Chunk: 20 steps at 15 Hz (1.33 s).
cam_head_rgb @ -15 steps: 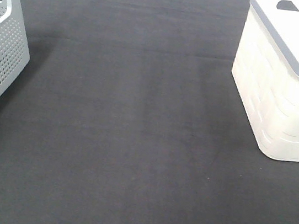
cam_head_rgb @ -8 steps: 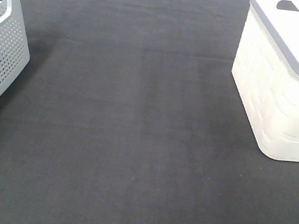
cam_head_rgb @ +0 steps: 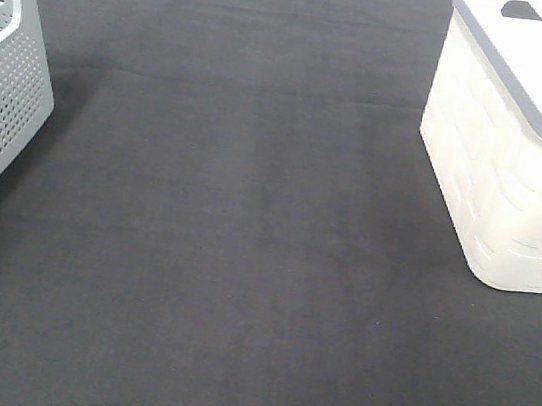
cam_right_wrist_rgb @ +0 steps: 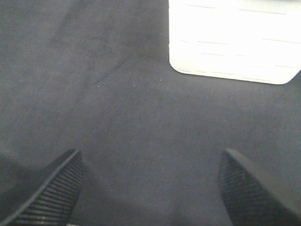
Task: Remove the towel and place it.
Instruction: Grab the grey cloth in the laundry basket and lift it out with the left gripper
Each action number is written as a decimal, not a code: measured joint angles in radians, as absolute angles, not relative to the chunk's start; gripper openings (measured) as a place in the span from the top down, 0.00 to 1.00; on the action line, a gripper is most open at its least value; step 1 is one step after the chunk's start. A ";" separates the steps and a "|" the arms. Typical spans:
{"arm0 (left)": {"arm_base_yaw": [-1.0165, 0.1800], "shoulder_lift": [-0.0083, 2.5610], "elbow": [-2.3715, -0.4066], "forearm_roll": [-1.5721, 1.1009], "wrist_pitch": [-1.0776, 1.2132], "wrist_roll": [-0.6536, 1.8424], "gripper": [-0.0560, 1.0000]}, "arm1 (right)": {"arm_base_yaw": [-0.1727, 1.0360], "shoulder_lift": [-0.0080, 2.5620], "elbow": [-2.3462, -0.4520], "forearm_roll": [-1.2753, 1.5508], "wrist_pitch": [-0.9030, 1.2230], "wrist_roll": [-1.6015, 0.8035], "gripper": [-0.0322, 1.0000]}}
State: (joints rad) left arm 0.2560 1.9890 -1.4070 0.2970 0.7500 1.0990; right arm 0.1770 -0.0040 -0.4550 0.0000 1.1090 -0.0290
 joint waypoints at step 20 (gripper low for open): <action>0.255 1.447 -1.407 0.167 0.837 1.004 0.95 | 0.177 -0.004 -0.455 0.000 1.109 -0.029 0.23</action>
